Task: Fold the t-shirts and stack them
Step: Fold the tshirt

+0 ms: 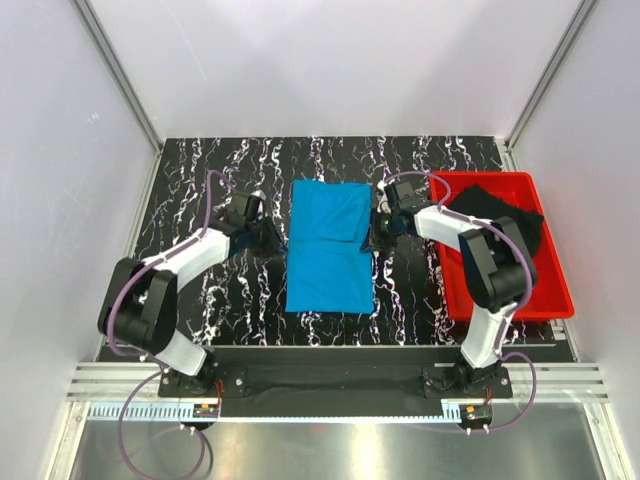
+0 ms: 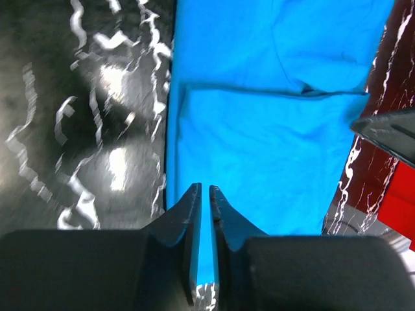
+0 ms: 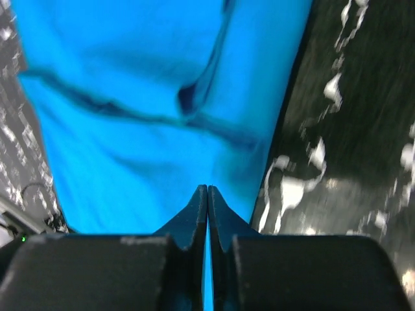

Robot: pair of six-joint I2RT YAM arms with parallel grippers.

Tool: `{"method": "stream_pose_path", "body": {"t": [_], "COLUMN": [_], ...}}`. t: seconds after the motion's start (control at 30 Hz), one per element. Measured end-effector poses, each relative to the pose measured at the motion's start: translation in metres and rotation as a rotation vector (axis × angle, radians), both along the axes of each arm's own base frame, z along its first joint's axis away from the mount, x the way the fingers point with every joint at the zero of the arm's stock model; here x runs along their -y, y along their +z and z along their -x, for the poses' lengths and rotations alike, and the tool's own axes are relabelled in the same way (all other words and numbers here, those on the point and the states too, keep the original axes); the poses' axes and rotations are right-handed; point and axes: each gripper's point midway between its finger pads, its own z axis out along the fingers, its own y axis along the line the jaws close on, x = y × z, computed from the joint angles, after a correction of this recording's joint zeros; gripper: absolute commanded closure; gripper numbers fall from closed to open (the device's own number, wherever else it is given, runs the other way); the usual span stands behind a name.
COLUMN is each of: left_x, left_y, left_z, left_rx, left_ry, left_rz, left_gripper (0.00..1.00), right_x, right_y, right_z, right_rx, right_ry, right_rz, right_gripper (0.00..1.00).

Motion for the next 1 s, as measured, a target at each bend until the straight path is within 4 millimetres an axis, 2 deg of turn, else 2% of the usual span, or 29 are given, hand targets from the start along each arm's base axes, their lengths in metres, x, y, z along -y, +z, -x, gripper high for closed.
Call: {"method": "stream_pose_path", "body": {"t": [0.13, 0.23, 0.43, 0.47, 0.5, 0.57, 0.6, 0.63, 0.67, 0.73, 0.8, 0.83, 0.93, 1.0], "left_x": [0.012, 0.017, 0.005, 0.003, -0.001, -0.006, -0.009, -0.014, -0.017, -0.022, -0.025, -0.025, -0.024, -0.024], "left_y": [-0.015, -0.023, -0.057, -0.058, -0.057, -0.056, -0.053, -0.05, -0.045, -0.031, -0.004, 0.014, 0.047, 0.049], "left_z": [-0.019, -0.034, -0.045, -0.048, -0.056, -0.059, -0.061, -0.06, -0.058, -0.052, -0.046, -0.042, -0.017, 0.011], "left_rx": [-0.011, -0.002, -0.07, -0.084, -0.075, -0.062, -0.047, -0.033, -0.022, 0.002, 0.061, 0.11, 0.205, 0.228], "left_ry": [-0.026, -0.021, 0.05, 0.06, 0.078, 0.081, 0.086, 0.087, 0.089, 0.088, 0.079, 0.074, 0.052, 0.036], "left_rz": [0.037, 0.06, 0.054, 0.069, 0.072, 0.047, 0.024, -0.009, -0.036, -0.081, -0.102, -0.095, -0.052, -0.018], "left_gripper": [0.88, 0.88, 0.87, 0.82, 0.76, 0.65, 0.53, 0.47, 0.44, 0.38, 0.35, 0.33, 0.32, 0.32], "right_x": [0.001, 0.005, 0.013, 0.013, 0.011, 0.01, 0.01, 0.01, 0.011, 0.015, 0.024, 0.029, 0.039, 0.043], "right_y": [-0.017, -0.019, -0.022, -0.022, -0.022, -0.021, -0.021, -0.019, -0.018, -0.012, -0.005, 0.0, 0.017, 0.026], "right_z": [-0.012, -0.02, -0.032, -0.036, -0.046, -0.048, -0.048, -0.048, -0.047, -0.044, -0.033, -0.025, 0.0, 0.021], "right_rx": [-0.019, -0.023, -0.019, -0.014, 0.001, 0.007, 0.008, 0.013, 0.018, 0.028, 0.028, 0.026, 0.015, 0.014], "right_ry": [-0.005, -0.016, -0.024, -0.023, -0.019, -0.014, -0.011, -0.009, -0.008, -0.01, -0.016, -0.021, -0.024, -0.02], "right_rz": [-0.004, -0.013, -0.017, -0.019, -0.022, -0.026, -0.027, -0.028, -0.023, -0.007, 0.027, 0.043, 0.05, 0.036], "right_gripper": [0.98, 0.97, 0.95, 0.88, 0.87, 0.8, 0.74, 0.69, 0.57, 0.46, 0.32, 0.3, 0.2, 0.18]}}
